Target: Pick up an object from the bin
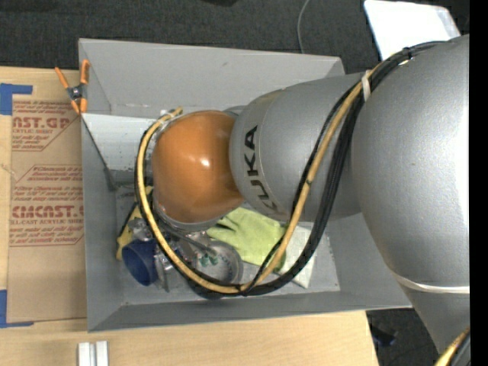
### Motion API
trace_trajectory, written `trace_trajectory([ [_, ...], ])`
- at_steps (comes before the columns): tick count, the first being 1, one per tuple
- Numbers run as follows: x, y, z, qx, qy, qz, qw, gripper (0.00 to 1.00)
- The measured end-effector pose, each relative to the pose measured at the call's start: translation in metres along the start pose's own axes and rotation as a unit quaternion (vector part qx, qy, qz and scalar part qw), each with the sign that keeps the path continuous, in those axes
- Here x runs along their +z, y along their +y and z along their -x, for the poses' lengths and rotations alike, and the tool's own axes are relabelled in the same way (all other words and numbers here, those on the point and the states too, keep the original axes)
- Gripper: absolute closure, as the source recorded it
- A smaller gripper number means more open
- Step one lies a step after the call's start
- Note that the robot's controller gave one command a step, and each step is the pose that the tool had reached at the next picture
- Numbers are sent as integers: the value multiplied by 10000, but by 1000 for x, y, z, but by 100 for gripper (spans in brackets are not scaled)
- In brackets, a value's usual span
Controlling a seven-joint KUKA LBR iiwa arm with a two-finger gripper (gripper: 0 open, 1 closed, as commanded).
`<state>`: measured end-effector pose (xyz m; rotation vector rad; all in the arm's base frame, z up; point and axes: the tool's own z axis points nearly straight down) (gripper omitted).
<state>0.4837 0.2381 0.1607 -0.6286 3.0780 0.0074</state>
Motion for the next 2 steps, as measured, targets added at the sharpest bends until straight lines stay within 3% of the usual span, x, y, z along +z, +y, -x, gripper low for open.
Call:
trace_trajectory([
  [2, -20, 0, 0, -1, 8, -1, 10000, 100],
])
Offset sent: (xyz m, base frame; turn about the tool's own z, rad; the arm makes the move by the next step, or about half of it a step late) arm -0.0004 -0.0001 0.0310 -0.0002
